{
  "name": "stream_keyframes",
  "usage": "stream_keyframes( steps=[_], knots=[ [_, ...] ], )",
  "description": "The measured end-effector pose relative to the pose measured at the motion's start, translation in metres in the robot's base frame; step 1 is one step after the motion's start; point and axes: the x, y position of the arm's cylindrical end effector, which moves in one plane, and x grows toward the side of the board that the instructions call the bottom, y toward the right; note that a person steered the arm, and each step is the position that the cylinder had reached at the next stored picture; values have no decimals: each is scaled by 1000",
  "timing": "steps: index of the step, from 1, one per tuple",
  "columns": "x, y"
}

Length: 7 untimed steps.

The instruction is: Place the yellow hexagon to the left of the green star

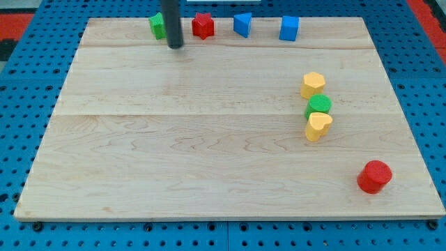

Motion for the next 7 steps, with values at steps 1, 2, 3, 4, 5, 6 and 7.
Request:
stream_keyframes(
  steps=[1, 2, 3, 4, 5, 6, 7],
  knots=[
    [-20, 75],
    [-22, 127],
    [-28, 178],
    [-39, 209],
    [-54, 212],
    [-53, 220],
    [-16, 257]
  ],
)
